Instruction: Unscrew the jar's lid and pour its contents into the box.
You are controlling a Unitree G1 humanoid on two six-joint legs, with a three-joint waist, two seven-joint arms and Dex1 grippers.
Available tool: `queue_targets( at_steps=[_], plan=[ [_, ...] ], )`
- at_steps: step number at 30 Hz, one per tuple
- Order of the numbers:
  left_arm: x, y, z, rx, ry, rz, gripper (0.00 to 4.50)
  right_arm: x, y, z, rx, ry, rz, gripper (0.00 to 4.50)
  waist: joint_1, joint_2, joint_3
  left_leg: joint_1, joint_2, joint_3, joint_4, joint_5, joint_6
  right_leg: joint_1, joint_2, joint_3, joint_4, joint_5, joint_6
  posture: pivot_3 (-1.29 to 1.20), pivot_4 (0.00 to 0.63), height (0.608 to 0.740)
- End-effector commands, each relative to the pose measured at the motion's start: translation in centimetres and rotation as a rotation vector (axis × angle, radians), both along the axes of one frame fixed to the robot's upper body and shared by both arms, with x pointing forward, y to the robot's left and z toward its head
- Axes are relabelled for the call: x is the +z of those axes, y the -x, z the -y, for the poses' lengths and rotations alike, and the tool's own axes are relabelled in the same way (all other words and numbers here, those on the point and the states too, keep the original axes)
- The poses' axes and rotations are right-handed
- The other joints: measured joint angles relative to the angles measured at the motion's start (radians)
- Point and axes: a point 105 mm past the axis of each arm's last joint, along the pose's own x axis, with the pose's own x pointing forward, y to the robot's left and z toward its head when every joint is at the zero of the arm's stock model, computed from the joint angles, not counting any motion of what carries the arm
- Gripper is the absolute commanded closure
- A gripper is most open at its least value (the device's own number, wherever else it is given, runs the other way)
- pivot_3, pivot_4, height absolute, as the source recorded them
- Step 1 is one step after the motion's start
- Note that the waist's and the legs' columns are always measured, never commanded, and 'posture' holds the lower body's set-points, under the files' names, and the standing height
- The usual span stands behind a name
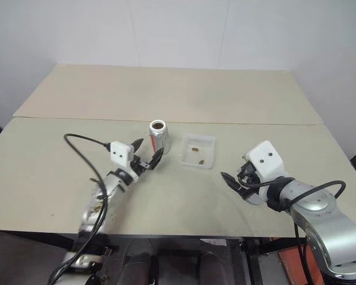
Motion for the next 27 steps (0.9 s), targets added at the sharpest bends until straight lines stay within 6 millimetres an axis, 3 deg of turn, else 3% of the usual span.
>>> queue_targets(
  at_steps=[1,4,11,15,18,24,27],
  plan=[
    [0.9,2.0,-1.7,-0.008,-0.045,0.016,0.03,1.2,-0.2,-0.3,0.032,0.014,0.058,0.0,-0.003,0.001,0.0,0.0,0.0,0.0,0.0,0.0,0.0,0.0,0.0,0.0,0.0,0.0,0.0,0.0,0.15,0.74],
    [1.5,3.8,-4.2,-0.026,-0.057,0.011,0.03,1.3,0.1,0.1,0.058,0.036,0.048,0.0,-0.006,0.001,0.0,0.0,0.0,0.0,0.0,0.0,0.0,0.0,0.0,0.0,0.0,0.0,-0.001,0.0,0.15,0.74],
    [4.0,8.9,-6.2,-0.433,-0.309,0.075,0.03,2.4,3.1,2.4,0.305,0.085,0.036,0.0,0.011,0.002,-0.001,0.001,0.001,0.001,-0.001,0.0,0.0,0.0,0.0,0.0,-0.001,-0.005,-0.008,0.0,0.15,0.74],
    [5.0,9.8,-7.8,-0.476,-0.296,0.032,0.03,1.9,4.6,3.7,0.443,0.109,-0.061,0.0,0.011,0.002,-0.001,0.003,0.002,0.002,-0.001,0.0,0.0,0.001,0.0,0.0,-0.001,-0.007,-0.008,0.0,0.15,0.74],
    [5.8,10.8,-8.2,-0.508,-0.217,0.003,0.03,1.9,4.6,4.3,0.469,0.12,-0.07,0.0,0.009,0.002,-0.001,0.004,0.003,0.003,-0.002,0.0,0.0,0.001,0.0,0.0,-0.001,-0.01,-0.004,0.0,0.15,0.74],
    [4.0,11.1,-9.0,-0.49,-0.359,-0.056,0.03,0.6,3.1,4.0,0.45,0.116,-0.03,0.0,0.005,0.002,-0.001,0.006,0.003,0.004,-0.002,0.0,0.0,0.001,0.0,0.001,0.0,-0.01,-0.004,0.0,0.15,0.74],
    [3.7,10.8,-8.4,-0.485,-0.385,-0.064,0.03,0.2,3.0,4.1,0.465,0.109,-0.043,0.0,0.011,0.002,-0.001,0.005,0.003,0.005,-0.003,0.0,-0.001,0.001,0.0,0.001,-0.001,-0.01,-0.005,0.0,0.15,0.74]
  ],
)
